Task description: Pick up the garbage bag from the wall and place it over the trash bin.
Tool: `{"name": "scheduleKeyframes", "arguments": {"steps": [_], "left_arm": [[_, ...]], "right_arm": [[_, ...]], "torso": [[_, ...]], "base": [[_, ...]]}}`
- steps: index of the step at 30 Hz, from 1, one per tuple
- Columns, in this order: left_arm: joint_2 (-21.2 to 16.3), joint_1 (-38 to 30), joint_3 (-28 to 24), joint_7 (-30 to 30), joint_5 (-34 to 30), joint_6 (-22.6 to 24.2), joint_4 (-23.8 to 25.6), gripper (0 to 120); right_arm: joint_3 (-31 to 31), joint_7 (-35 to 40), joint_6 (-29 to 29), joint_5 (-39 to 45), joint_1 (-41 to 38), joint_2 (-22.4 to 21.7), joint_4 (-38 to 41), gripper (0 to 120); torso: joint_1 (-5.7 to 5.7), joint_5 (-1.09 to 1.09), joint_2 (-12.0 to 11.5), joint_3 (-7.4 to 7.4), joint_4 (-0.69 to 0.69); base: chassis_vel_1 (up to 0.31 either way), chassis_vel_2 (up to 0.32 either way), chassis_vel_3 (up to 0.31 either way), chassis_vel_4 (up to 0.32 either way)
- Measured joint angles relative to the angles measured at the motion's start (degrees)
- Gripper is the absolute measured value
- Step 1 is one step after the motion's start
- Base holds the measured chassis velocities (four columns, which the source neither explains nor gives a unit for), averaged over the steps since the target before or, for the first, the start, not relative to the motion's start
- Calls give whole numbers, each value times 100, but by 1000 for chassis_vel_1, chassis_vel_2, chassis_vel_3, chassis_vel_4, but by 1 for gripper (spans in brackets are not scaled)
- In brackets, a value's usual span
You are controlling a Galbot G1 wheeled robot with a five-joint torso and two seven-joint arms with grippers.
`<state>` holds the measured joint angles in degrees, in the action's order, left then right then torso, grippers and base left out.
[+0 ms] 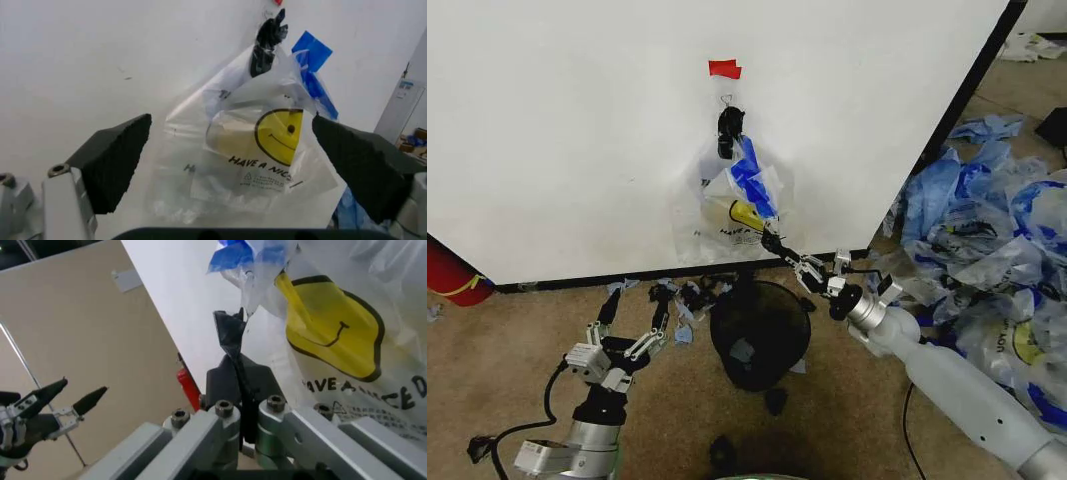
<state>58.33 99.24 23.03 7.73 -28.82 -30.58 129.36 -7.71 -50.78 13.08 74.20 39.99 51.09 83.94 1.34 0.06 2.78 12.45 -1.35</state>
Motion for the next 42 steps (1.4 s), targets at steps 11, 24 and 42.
{"name": "scheduleKeyframes", "arguments": {"steps": [11, 24, 42], "left_arm": [[-7, -19, -27, 2, 8, -15, -1, 94], [112, 38, -51, -19, 124, -14, 25, 94], [43, 90, -1, -6, 106, 9, 83, 94]], "right_arm": [[263, -371, 1, -434, 204, -319, -13, 0], [539, -739, -28, -526, 516, -642, 183, 0], [979, -1207, -139, -660, 1078, -818, 457, 0]], "torso": [[0, 0, 0, 0, 0], [0, 0, 0, 0, 0], [0, 0, 0, 0, 0]], "base": [[0, 0, 0, 0], [0, 0, 0, 0], [0, 0, 0, 0]]}}
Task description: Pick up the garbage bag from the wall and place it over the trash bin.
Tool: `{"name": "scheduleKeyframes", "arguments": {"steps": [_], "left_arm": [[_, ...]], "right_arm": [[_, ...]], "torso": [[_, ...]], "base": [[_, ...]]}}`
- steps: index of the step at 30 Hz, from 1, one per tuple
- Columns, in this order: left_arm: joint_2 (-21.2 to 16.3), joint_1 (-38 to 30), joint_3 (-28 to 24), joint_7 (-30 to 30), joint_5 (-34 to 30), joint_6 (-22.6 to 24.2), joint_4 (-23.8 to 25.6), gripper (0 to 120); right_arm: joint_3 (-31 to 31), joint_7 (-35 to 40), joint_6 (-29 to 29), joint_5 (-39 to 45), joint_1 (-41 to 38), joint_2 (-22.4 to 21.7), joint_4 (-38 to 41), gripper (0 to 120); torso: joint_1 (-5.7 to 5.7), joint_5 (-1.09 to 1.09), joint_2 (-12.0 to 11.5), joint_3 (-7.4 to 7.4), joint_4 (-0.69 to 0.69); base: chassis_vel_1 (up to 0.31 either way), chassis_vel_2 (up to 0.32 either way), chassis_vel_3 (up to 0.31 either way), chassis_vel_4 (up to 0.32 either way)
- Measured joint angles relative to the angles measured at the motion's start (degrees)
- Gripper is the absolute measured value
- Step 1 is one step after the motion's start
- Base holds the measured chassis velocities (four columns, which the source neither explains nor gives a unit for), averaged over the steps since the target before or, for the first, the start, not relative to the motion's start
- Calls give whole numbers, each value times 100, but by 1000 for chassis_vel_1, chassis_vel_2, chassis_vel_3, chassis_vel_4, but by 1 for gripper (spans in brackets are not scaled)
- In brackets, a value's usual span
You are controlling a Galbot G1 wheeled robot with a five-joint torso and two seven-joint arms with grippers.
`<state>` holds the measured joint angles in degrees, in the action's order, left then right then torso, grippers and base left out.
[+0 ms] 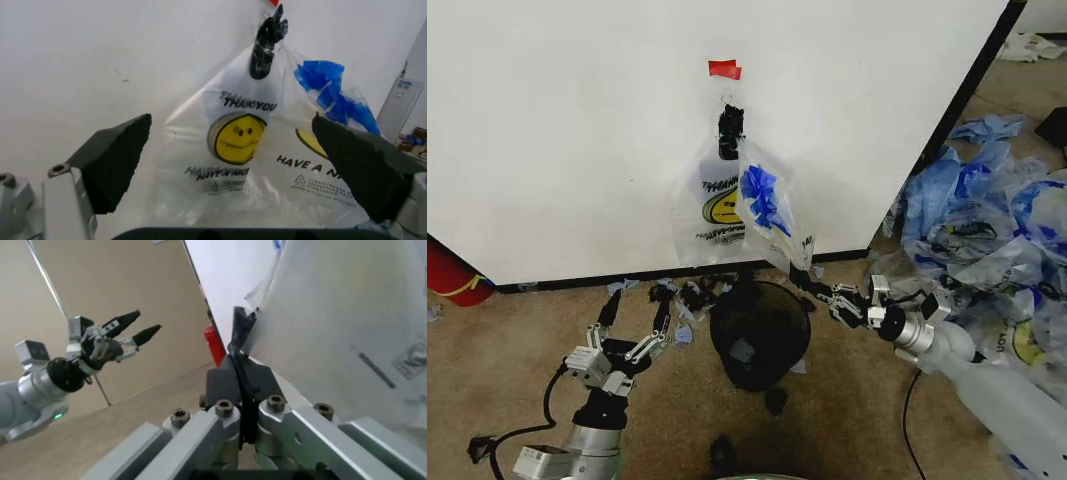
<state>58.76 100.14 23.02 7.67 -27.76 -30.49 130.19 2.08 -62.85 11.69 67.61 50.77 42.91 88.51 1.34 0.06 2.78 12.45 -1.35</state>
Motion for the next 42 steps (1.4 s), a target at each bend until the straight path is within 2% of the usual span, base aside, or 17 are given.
{"name": "scheduleKeyframes", "arguments": {"steps": [26, 36, 42], "left_arm": [[-52, -66, -71, 9, -40, 19, -14, 93], [1, -2, -95, -23, 4, 20, -16, 93], [-14, 0, -101, -31, 4, 7, -39, 93]], "right_arm": [[330, -529, -198, -312, 439, -60, 61, 0], [245, -295, -124, -161, 308, 50, -26, 0], [5, 202, 6, 246, 61, 265, -20, 0]], "torso": [[0, 0, 0, 0, 0], [0, 0, 0, 0, 0], [0, 1, 0, 0, 1]], "base": [[0, 0, 0, 0], [0, 0, 0, 0], [0, 0, 0, 0]]}}
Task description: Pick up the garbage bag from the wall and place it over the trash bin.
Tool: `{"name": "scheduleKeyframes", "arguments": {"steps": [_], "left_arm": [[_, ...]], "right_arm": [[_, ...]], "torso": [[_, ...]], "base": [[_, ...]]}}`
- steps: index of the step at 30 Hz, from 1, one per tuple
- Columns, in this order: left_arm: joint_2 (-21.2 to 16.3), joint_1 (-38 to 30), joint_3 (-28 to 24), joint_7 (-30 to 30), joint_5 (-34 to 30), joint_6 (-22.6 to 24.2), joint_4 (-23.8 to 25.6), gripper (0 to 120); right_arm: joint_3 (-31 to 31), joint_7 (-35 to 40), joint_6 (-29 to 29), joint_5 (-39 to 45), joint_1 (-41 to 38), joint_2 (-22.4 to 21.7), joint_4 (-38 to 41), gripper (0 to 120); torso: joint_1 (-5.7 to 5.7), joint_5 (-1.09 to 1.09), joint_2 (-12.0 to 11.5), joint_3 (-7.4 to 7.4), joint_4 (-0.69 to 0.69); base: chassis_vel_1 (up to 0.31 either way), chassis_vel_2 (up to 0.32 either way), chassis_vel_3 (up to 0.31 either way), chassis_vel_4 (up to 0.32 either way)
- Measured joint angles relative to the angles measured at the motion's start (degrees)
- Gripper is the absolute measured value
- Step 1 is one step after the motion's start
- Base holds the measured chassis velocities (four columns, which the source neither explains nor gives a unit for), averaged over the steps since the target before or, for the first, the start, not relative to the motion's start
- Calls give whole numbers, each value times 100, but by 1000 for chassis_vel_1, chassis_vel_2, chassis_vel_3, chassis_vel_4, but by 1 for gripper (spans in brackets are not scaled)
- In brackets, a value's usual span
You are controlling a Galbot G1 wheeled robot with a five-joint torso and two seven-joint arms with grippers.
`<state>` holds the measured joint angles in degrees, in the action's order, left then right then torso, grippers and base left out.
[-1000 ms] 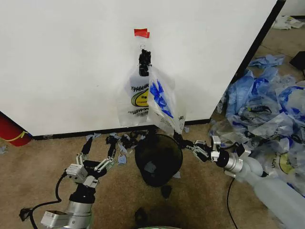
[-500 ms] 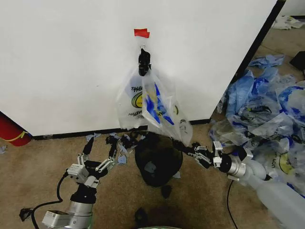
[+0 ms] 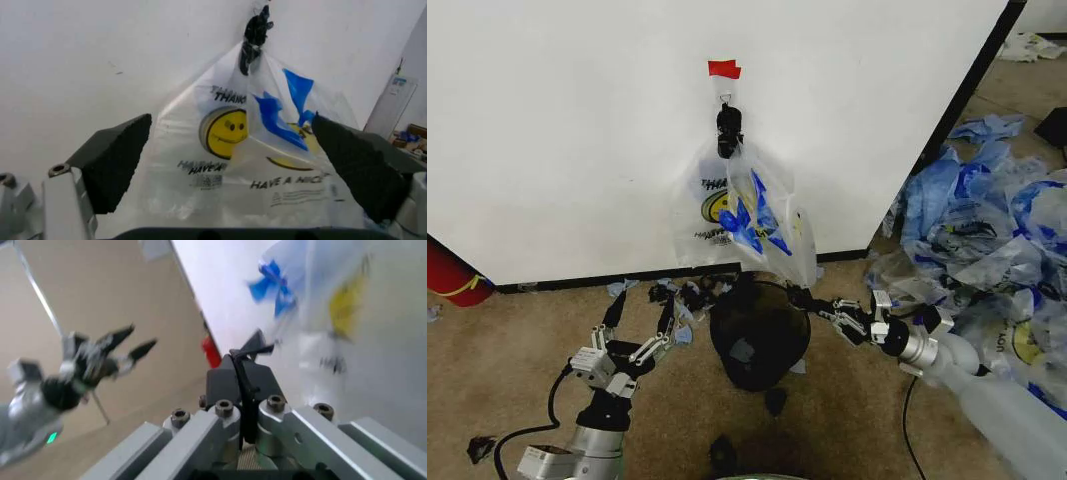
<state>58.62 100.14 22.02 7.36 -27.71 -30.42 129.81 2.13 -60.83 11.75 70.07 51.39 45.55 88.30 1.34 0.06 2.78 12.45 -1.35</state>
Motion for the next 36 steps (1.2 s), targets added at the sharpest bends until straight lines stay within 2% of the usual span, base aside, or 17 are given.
{"name": "scheduleKeyframes", "arguments": {"steps": [10, 15, 16, 20, 23, 24, 26, 27, 29, 30, 31, 33, 36], "left_arm": [[-340, -292, -97, 9, -398, 54, -68, 93], [-1014, -1095, -278, 193, -1347, 340, -149, 93], [-1014, -1095, -278, 193, -1347, 340, -149, 93], [-1712, -1881, -567, 324, -2365, 444, -238, 94], [-2173, -2478, -978, 331, -3178, 590, -203, 94], [-2173, -2478, -978, 331, -3178, 590, -203, 94], [-2357, -3046, -1477, 415, -3805, 707, -219, 95], [-2416, -3596, -1894, 542, -4254, 772, -276, 95], [-2415, -4174, -2254, 622, -4584, 828, -373, 95], [-2415, -4174, -2254, 622, -4584, 828, -373, 95], [-2373, -4590, -2537, 659, -4732, 870, -519, 96], [-2261, -5211, -2979, 678, -4833, 885, -799, 96], [-2100, -5714, -3348, 743, -4936, 909, -1048, 96]], "right_arm": [[-261, 481, 57, 324, -615, 309, -178, 0], [-368, 590, 61, 370, -815, 441, -265, 0], [-368, 590, 61, 370, -815, 441, -265, 0], [-377, 580, 54, 365, -814, 442, -263, 0], [-339, 541, 50, 323, -723, 405, -199, 0], [-339, 541, 50, 323, -723, 405, -199, 0], [-275, 515, 46, 287, -629, 394, -146, 0], [-221, 492, 46, 270, -562, 396, -124, 0], [-167, 463, 44, 243, -493, 401, -116, 0], [-167, 463, 44, 243, -493, 401, -116, 0], [-134, 429, 44, 227, -451, 408, -116, 0], [-86, 381, 41, 200, -385, 410, -110, 0], [-41, 351, 41, 174, -322, 409, -75, 0]], "torso": [[0, 1, 0, 0, 1], [1, 1, 0, 1, -2], [1, 1, 0, 1, -2], [1, 1, 0, 1, -2], [0, -3, 0, 1, 0], [0, -3, 0, 1, 0], [1, 0, 0, 1, 0], [0, 0, 0, 1, 0], [0, -1, 0, 1, -4], [0, -1, 0, 1, -4], [0, -5, 0, 1, -1], [1, 2, 0, 1, -3], [1, -2, 0, 1, 0]], "base": [[0, 0, 0, 0], [0, 0, 0, 0], [0, 0, 0, 0], [0, 0, 0, 0], [0, 0, 0, 0], [0, 0, 0, 0], [0, 0, 0, 0], [0, 0, 0, 0], [0, 0, 0, 0], [0, 0, 0, 0], [0, 0, 0, 0], [0, 0, 0, 0], [0, 0, 0, 0]]}}
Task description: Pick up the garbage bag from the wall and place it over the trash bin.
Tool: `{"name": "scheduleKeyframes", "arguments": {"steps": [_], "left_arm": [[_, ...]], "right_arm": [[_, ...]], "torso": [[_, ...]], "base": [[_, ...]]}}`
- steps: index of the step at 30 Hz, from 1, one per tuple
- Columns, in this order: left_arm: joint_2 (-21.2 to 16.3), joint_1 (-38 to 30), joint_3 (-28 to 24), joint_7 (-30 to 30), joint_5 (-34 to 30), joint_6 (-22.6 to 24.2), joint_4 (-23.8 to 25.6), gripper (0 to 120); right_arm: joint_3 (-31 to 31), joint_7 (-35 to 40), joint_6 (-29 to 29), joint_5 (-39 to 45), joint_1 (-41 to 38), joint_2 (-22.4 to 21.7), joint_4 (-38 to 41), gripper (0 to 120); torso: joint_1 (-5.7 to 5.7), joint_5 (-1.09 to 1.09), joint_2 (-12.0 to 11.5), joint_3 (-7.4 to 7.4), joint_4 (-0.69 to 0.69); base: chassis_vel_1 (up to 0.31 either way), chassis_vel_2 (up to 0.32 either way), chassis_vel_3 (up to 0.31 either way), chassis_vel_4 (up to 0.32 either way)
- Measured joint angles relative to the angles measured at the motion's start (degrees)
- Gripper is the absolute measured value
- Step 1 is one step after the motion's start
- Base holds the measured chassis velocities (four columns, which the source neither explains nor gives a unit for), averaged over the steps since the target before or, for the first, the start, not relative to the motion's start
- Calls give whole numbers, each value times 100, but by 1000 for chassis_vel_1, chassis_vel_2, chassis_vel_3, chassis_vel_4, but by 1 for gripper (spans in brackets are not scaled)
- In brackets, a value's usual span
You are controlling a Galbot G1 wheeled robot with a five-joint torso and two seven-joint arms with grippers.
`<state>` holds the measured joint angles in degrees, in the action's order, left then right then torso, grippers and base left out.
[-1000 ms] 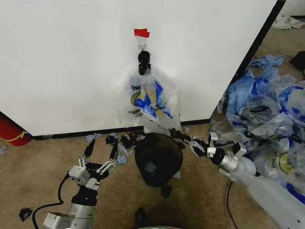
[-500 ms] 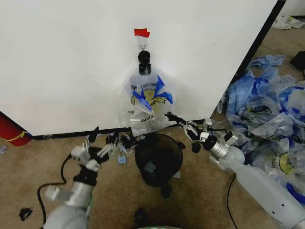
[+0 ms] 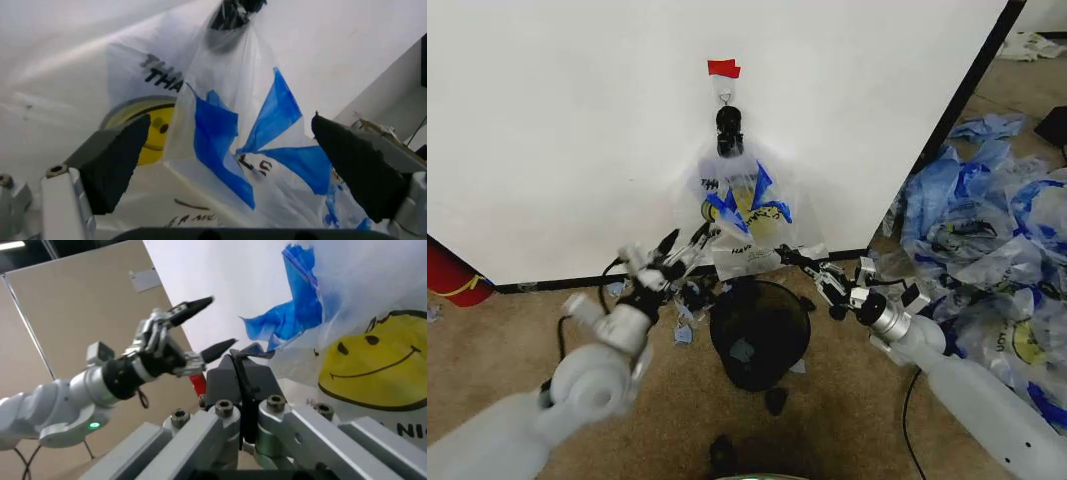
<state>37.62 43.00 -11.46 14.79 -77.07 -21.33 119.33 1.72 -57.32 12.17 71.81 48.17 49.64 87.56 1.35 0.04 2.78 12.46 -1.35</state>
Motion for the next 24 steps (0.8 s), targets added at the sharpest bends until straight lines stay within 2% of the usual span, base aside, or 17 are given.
{"name": "scheduleKeyframes", "arguments": {"steps": [13, 21, 24], "left_arm": [[496, -996, -986, 168, -91, 7, -441, 98], [627, -1170, -1113, 282, -104, 3, -593, 98], [669, -1217, -1116, 330, -108, -6, -680, 94]], "right_arm": [[163, -29, -2, -8, 133, -109, 144, 0], [172, -32, 6, -33, 148, -54, 102, 0], [172, -56, 9, -50, 145, -52, 58, 0]], "torso": [[-1, 1, 0, -1, 0], [-1, 1, 0, -1, 1], [-1, 2, 0, -1, -1]], "base": [[0, 0, 0, 0], [0, 0, 0, 0], [0, 0, 0, 0]]}}
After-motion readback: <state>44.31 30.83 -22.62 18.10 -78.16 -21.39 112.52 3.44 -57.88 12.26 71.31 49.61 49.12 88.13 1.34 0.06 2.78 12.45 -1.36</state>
